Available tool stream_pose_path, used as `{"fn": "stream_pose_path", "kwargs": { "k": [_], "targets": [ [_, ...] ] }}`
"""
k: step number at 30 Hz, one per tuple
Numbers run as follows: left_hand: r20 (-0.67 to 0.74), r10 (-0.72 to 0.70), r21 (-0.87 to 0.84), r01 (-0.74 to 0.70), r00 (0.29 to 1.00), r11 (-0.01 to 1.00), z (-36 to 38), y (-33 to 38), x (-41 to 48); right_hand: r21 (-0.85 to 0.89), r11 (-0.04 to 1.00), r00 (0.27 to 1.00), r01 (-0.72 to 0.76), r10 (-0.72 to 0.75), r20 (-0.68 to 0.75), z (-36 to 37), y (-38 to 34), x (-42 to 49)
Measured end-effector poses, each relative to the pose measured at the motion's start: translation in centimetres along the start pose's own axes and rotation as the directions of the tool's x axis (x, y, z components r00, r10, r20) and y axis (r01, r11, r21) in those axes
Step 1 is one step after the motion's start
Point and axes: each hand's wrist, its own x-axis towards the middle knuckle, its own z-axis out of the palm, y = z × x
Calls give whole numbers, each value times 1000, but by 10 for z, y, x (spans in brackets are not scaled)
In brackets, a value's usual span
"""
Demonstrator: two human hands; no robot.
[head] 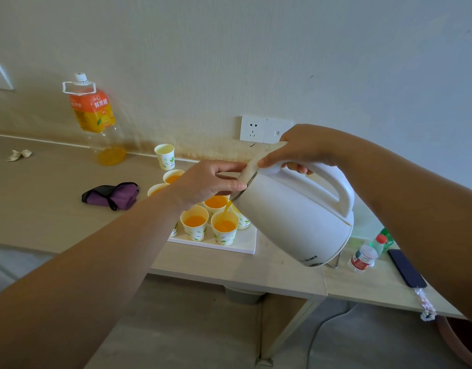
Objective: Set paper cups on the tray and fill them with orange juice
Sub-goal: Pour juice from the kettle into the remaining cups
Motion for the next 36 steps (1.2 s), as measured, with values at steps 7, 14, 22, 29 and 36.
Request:
{"fn": "stream_pose_path", "kwargs": {
  "k": [7,14,22,29,36],
  "targets": [
    [-6,6,-16,-6,1000,1000,0,2,-1,0,1000,1000,-6,6,-3,-2,-4,-2],
    [-15,3,-20,-3,1000,1000,0,0,-2,-16,1000,1000,-9,9,-1,-1,-5,-3],
    [3,-9,-33,9,1000,999,2,0,-1,-31,999,1000,-12,13,5,-1,-4,-2],
    [6,-3,-20,3,1000,1000,0,0,0,-28,1000,1000,-9,9,0,-2,-4,-1],
    [-4,10,-10,-10,1000,1000,-2,2,1,-30,1000,1000,-3,3,-1,-3,-5,1]
  ]
}}
